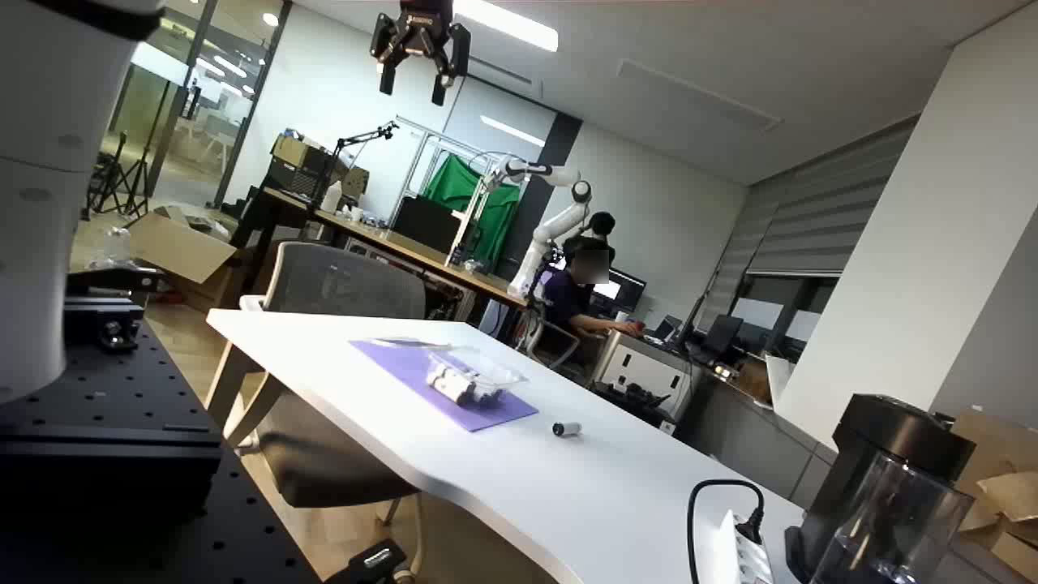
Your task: Pick up the object and place it in the colourless container.
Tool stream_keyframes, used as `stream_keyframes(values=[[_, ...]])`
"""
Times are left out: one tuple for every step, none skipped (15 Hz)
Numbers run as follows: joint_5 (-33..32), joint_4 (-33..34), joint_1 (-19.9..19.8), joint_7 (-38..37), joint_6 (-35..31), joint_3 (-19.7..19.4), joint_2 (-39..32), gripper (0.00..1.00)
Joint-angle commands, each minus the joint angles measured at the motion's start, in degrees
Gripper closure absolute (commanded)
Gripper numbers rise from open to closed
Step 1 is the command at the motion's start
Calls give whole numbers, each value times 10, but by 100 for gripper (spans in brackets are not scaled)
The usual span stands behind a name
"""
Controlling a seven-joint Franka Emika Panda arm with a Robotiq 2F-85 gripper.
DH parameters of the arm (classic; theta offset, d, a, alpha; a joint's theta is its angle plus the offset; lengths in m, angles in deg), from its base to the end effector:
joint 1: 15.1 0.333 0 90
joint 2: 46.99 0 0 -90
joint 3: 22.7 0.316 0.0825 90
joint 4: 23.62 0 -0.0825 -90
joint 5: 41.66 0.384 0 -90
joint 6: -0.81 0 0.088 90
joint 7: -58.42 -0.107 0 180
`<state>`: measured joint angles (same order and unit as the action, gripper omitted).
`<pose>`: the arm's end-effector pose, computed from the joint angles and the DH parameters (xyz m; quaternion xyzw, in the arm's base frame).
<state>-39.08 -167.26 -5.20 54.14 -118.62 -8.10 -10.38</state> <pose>0.3431 0.1678 0.5084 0.9822 0.1491 0.1103 0.0304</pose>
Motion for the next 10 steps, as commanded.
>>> stream_keyframes(values=[[-6,1,8,-5,2,-7,-2,0],[-6,1,8,-5,2,-7,-2,0],[-6,1,8,-5,2,-7,-2,0],[-6,1,8,-5,2,-7,-2,0],[-6,1,8,-5,2,-7,-2,0],[-6,1,8,-5,2,-7,-2,0],[-6,1,8,-5,2,-7,-2,0],[-6,1,8,-5,2,-7,-2,0],[-6,1,8,-5,2,-7,-2,0],[-9,-1,4,7,-14,-15,-6,0]])
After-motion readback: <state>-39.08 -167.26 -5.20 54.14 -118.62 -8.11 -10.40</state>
